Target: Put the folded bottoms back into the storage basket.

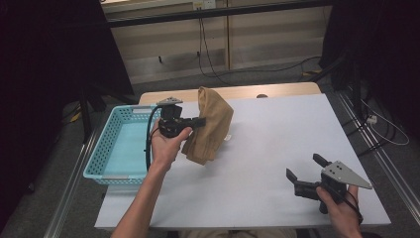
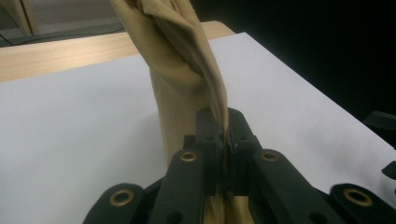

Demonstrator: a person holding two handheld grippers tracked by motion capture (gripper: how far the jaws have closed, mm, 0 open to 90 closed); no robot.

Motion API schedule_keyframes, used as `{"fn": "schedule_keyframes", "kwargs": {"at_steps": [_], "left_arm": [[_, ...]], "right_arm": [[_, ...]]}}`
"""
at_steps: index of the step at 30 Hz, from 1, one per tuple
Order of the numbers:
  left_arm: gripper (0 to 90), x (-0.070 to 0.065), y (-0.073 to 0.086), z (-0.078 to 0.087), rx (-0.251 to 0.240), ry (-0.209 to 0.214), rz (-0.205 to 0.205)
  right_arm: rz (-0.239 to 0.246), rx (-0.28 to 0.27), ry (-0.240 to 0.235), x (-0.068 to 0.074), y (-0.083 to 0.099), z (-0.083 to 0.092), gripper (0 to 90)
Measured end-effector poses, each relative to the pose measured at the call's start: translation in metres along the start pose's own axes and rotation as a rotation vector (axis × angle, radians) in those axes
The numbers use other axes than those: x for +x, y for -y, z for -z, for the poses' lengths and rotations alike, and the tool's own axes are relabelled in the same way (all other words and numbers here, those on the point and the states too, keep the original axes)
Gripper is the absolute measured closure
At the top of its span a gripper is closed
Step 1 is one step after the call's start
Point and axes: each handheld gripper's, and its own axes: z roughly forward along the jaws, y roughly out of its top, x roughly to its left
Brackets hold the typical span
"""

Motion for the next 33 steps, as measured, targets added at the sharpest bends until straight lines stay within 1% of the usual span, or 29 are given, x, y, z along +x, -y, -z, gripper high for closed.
{"fn": "schedule_keyframes", "kwargs": {"at_steps": [2, 3, 7, 8, 9, 13, 18, 20, 23, 29, 33], "left_arm": [[86.5, 0.000, 0.001, 0.004, -0.003, 0.004, -0.004], [86.4, 0.000, 0.002, 0.006, -0.009, 0.004, 0.001], [86.4, 0.003, 0.004, 0.016, -0.018, 0.007, 0.000], [86.4, 0.003, 0.005, 0.018, -0.024, 0.003, 0.007], [86.5, 0.004, 0.005, 0.021, -0.017, -0.001, -0.001], [86.5, 0.006, 0.006, 0.031, -0.027, -0.010, -0.006], [86.5, 0.007, 0.003, 0.042, -0.044, -0.015, 0.001], [86.5, 0.007, 0.001, 0.046, -0.051, -0.020, -0.003], [86.5, 0.005, 0.000, 0.052, -0.069, -0.029, -0.026], [86.5, 0.004, 0.001, 0.058, -0.063, -0.035, -0.038], [86.5, 0.004, 0.000, 0.065, -0.074, -0.039, -0.034]], "right_arm": [[0.000, 0.000, 0.000, 0.000, 0.000, 0.000, 0.2], [0.000, 0.000, -0.001, 0.000, 0.000, 0.000, 0.2], [0.000, 0.002, 0.000, 0.000, 0.000, 0.000, 0.2], [0.000, 0.002, 0.000, 0.000, 0.000, 0.000, 0.2], [-0.001, 0.002, 0.001, 0.000, 0.000, 0.000, 0.2], [0.000, 0.001, 0.002, 0.000, 0.000, 0.000, 0.2], [0.001, 0.001, 0.001, 0.001, 0.000, 0.000, 0.2], [-0.001, 0.000, 0.001, 0.000, 0.000, 0.000, 0.2], [-0.001, 0.001, 0.002, 0.000, 0.000, 0.000, 0.2], [0.003, 0.001, 0.001, 0.001, 0.000, 0.000, 0.2], [0.000, 0.002, 0.001, 0.001, 0.000, 0.000, 0.2]]}}
